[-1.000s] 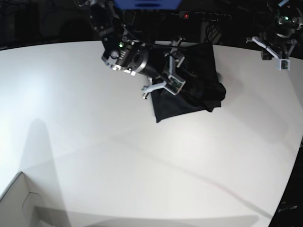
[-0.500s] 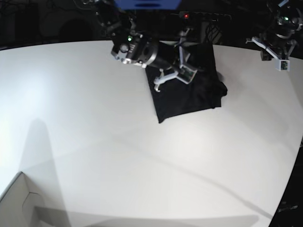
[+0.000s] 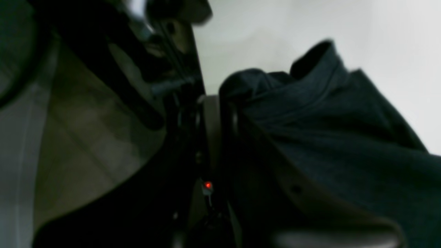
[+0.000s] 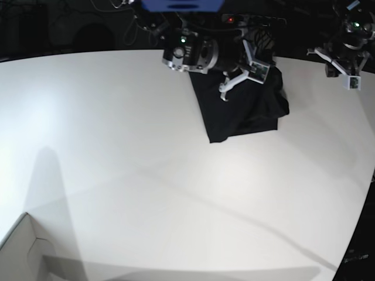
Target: Layout the t-shirt on the table in an organized manner, then fold the t-shirt properly
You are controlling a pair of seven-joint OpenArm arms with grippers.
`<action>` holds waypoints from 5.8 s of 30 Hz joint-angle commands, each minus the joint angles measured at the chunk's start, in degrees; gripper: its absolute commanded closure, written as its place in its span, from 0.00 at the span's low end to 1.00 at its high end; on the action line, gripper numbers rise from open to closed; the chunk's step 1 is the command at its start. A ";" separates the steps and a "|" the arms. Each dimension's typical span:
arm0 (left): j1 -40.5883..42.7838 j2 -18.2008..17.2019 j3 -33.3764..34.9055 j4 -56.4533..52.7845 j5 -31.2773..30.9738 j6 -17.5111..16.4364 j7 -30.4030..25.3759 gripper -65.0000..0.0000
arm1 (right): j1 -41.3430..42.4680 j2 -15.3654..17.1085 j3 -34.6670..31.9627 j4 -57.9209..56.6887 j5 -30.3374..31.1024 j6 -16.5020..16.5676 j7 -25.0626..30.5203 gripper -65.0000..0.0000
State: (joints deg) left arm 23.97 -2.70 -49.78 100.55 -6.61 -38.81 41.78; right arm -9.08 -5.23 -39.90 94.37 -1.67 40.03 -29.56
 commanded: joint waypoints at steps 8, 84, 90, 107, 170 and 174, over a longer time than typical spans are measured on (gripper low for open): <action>-0.01 -0.60 -0.29 1.03 -0.47 0.08 -1.12 0.92 | 0.07 -0.44 -0.32 1.59 1.01 -0.03 1.47 0.60; -29.46 1.51 13.34 -11.98 -13.30 0.87 23.76 0.87 | -9.07 10.55 14.71 12.14 1.01 -0.03 1.83 0.46; -27.17 1.42 13.16 -3.54 -13.39 0.35 24.11 0.87 | -9.42 10.55 16.74 17.06 0.92 -0.03 1.83 0.46; -13.90 3.18 7.36 0.77 -14.00 0.17 24.02 0.36 | -7.67 9.23 32.65 17.24 1.19 -0.03 1.65 0.45; -32.27 -6.75 41.12 -22.53 -27.45 0.87 23.50 1.00 | -11.18 8.09 48.56 17.24 0.92 -0.03 1.47 0.46; -37.81 -6.49 50.88 -19.98 -17.70 0.43 23.50 1.00 | -11.45 8.00 52.34 17.24 0.92 -0.03 1.47 0.46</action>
State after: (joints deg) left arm -12.56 -9.34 1.13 79.55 -23.33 -38.28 66.19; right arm -20.64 2.70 12.32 110.63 -1.58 40.05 -29.30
